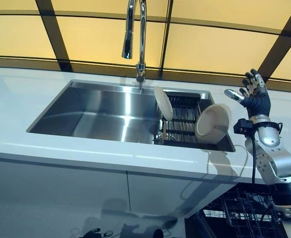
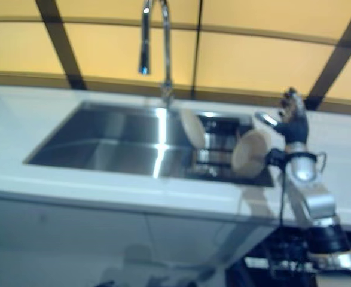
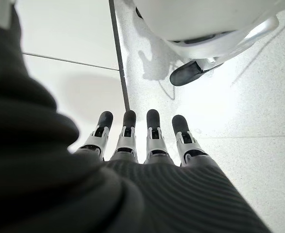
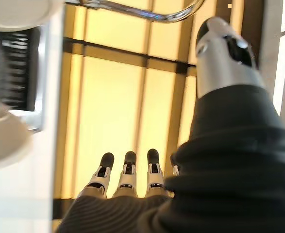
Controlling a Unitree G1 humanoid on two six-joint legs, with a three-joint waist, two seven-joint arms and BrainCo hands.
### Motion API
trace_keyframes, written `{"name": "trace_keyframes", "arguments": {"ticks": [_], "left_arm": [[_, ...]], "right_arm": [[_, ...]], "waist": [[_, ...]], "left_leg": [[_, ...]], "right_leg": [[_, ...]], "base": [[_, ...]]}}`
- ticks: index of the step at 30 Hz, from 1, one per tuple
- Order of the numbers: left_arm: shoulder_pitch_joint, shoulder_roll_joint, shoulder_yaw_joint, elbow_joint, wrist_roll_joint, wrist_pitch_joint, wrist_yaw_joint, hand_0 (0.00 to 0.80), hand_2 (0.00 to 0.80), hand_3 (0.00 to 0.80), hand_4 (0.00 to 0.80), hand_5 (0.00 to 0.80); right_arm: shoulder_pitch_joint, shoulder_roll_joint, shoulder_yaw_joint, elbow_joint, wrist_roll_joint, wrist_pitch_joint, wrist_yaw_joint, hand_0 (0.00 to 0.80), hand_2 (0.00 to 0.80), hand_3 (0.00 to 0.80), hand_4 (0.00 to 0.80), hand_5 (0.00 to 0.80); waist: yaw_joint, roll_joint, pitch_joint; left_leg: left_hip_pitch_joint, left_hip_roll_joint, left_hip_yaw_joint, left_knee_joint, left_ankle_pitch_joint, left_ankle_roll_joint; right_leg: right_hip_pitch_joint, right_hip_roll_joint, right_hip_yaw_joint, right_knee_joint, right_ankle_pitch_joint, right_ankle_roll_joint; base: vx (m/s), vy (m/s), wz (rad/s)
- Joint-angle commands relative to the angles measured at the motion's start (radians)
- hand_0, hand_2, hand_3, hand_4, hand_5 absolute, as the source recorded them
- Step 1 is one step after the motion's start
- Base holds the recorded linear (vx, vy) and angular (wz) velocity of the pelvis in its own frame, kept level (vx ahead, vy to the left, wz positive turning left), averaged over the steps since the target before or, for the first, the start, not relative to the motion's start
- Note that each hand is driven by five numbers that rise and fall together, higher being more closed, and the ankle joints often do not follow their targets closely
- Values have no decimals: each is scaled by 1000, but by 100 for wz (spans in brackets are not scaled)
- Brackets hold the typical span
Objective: Take plates into dishwasher
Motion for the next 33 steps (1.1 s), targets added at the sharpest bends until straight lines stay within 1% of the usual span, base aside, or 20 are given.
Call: {"name": "trace_keyframes", "arguments": {"ticks": [1, 5, 8, 12, 16, 20, 23, 27, 28, 29, 33], "left_arm": [[-42, 35, -7, -7, 4, -6, 0, 0, 0, 0, 0, 0], [-47, 44, -19, -8, 4, -2, 3, 0, 0, 0, 0, 0], [-52, 51, -29, -11, 1, 2, 3, 0, 0, 0, 0, 0], [-53, 55, -40, -21, 3, 10, 1, 0, 0, 0, 0, 0], [-52, 61, -50, -27, 0, 13, -1, 0, 0, 0, 0, 0], [-53, 65, -54, -35, 2, 21, 1, 0, 0, 0, 0, 0], [-53, 71, -53, -34, 4, 20, 0, 0, 0, 0, 0, 0], [-56, 73, -56, -38, 2, 26, 2, 0, 0, 0, 0, 0], [-56, 73, -56, -38, 2, 26, 2, 0, 0, 0, 0, 0], [-56, 74, -54, -40, 3, 26, 3, 0, 0, 0, 0, 0], [-53, 76, -53, -47, 2, 22, 4, 0, 0, 0, 0, 0]], "right_arm": [[-142, -28, -33, 96, 84, 14, 24, 0, 0, 0, 0, 0], [-177, -74, -33, 180, 80, 28, 25, 0, 0, 0, 0, 0], [-209, -112, -36, 237, 76, 33, -3, 0, 0, 0, 0, 0], [-235, -131, -37, 274, 82, 47, -21, 0, 0, 0, 0, 0], [-258, -143, -26, 332, 87, 74, -28, 0, 0, 0, 0, 0], [-282, -158, -19, 381, 115, 108, -7, 0, 0, 0, 0, 0], [-305, -166, 2, 421, 164, 147, 47, 0, 0, 0, 0, 0], [-300, -155, 18, 433, 235, 197, 97, 0, 0, 0, 0, 0], [-299, -155, 18, 433, 235, 197, 97, 0, 0, 0, 0, 0], [-289, -147, 17, 429, 249, 216, 106, 0, 0, 0, 0, 0], [-281, -140, 23, 425, 259, 240, 116, 0, 0, 0, 0, 0]], "waist": [[19, -23, 15], [24, -31, 20], [29, -36, 25], [36, -38, 31], [42, -38, 36], [48, -39, 41], [52, -41, 44], [51, -45, 48], [51, -45, 48], [50, -46, 50], [48, -47, 52]], "left_leg": [[10, -85, 62, 4, -151, 87], [18, -83, 61, 4, -150, 89], [23, -82, 57, 4, -150, 91], [26, -84, 52, 4, -148, 92], [25, -85, 48, 4, -148, 95], [23, -87, 44, 4, -147, 96], [20, -87, 43, 4, -145, 95], [19, -87, 45, 4, -146, 97], [19, -88, 45, 4, -146, 97], [19, -88, 47, 4, -146, 97], [19, -87, 52, 4, -145, 97]], "right_leg": [[40, 27, 48, -1, -131, -18], [43, 27, 46, 13, -136, -17], [42, 28, 45, 28, -140, -15], [47, 27, 44, 32, -141, -14], [48, 27, 45, 33, -141, -14], [49, 26, 45, 35, -141, -14], [48, 26, 44, 38, -142, -14], [48, 26, 44, 37, -143, -14], [48, 26, 44, 37, -143, -14], [47, 27, 46, 40, -143, -14], [48, 28, 49, 39, -144, -15]], "base": [[0, 0, 0], [0, 0, 0], [0, 0, 0], [0, 0, 0], [3, 17, 0], [0, 0, 0], [0, 0, 0], [0, 0, 0], [0, 0, 0], [0, 0, 0], [0, 0, 0]]}}
